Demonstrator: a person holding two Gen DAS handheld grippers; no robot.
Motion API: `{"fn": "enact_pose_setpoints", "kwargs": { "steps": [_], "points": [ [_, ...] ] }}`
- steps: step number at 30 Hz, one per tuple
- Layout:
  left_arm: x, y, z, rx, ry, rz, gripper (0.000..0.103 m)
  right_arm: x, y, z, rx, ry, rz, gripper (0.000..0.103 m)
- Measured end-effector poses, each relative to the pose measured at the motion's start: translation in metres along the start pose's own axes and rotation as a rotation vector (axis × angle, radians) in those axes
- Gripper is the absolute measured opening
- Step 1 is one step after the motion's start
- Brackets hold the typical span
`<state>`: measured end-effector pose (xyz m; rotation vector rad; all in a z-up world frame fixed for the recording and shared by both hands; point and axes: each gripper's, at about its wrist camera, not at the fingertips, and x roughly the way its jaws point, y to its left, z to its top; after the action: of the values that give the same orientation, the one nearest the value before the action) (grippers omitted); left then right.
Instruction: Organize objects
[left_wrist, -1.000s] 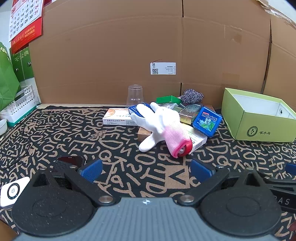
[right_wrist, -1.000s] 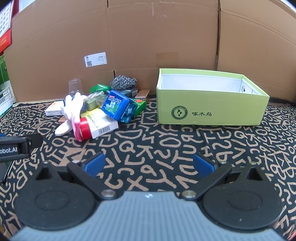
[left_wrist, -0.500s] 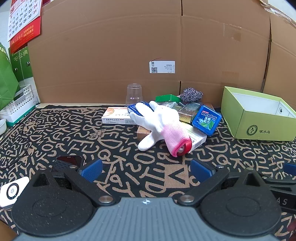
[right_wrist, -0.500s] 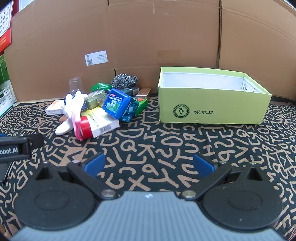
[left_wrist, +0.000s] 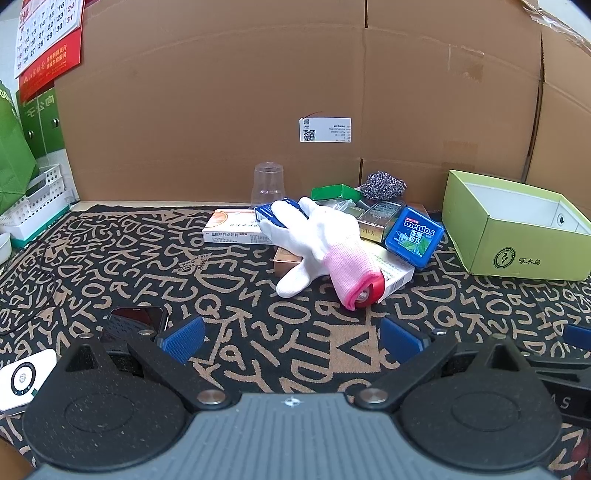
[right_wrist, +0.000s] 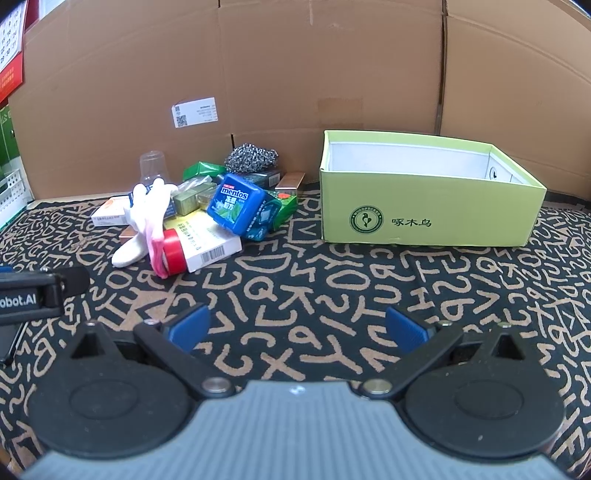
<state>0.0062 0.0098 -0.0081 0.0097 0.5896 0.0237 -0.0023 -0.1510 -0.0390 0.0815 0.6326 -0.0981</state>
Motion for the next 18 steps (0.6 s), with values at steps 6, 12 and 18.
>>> {"fn": "enact_pose_setpoints", "kwargs": {
  "steps": [6,12,18],
  "points": [
    [0.001,0.000,0.000,0.000,0.004,0.000,0.103,0.004,0.002,0.000,0.000,0.006,0.004,0.103],
    [0.006,0.002,0.000,-0.003,0.011,0.000,0.103,0.007,0.003,0.000,0.000,0.015,0.008,0.103],
    [0.010,0.003,0.001,-0.004,0.018,-0.002,0.103,0.013,0.005,0.001,-0.004,0.029,0.009,0.103]
  ]
}}
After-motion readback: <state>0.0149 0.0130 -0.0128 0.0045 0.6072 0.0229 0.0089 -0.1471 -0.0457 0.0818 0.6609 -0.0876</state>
